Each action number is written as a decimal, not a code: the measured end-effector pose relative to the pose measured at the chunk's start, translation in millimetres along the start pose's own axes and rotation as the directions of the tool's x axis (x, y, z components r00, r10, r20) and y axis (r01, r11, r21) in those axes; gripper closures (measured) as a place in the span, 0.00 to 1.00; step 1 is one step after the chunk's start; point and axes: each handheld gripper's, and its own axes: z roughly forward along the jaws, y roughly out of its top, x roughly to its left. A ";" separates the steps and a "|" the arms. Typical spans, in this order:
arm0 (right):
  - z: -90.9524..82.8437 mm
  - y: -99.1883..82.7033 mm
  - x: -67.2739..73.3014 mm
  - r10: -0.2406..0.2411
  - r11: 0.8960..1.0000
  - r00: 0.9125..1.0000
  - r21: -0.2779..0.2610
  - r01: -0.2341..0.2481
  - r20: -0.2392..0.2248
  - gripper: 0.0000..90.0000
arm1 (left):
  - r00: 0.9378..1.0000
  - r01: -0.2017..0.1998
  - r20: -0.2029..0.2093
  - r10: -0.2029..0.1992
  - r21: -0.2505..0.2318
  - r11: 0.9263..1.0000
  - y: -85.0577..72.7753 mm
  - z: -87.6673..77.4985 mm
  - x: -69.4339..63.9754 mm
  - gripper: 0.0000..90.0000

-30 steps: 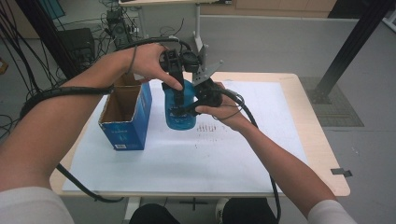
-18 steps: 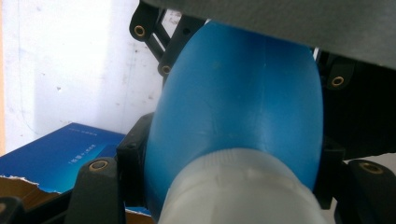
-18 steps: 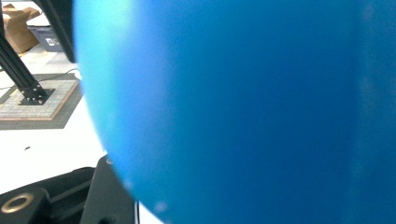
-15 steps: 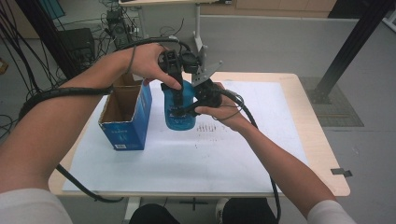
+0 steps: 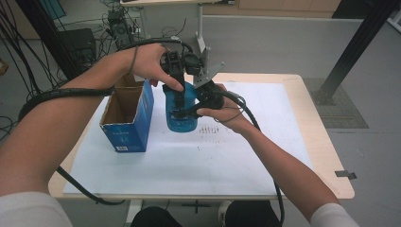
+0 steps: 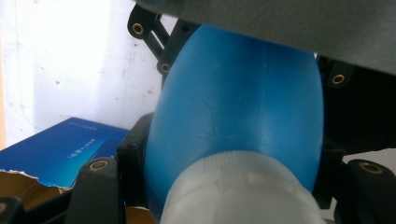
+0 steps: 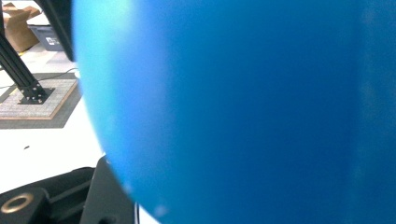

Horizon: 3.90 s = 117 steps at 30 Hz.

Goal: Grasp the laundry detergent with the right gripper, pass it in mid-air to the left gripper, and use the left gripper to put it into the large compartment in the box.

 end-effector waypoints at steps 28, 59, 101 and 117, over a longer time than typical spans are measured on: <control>-2.9 0.3 -0.2 0.005 1.000 1.000 -0.003 -0.005 0.012 0.49 | 1.000 -0.007 -0.006 0.007 -0.014 1.000 0.6 -1.6 0.4 0.39; 2.4 -1.6 -0.7 0.016 1.000 1.000 -0.003 -0.016 -0.020 0.48 | 1.000 0.007 0.001 -0.007 -0.010 1.000 -2.7 1.9 0.3 0.40; 2.2 -2.3 -1.2 0.011 1.000 0.999 0.000 -0.011 -0.033 0.47 | 1.000 0.018 -0.003 -0.018 -0.009 1.000 -2.7 2.2 -2.3 0.40; 1.7 -3.1 -2.3 0.022 1.000 0.999 -0.007 -0.022 -0.037 0.46 | 1.000 0.017 -0.007 -0.017 -0.001 1.000 -1.1 2.3 -2.0 0.41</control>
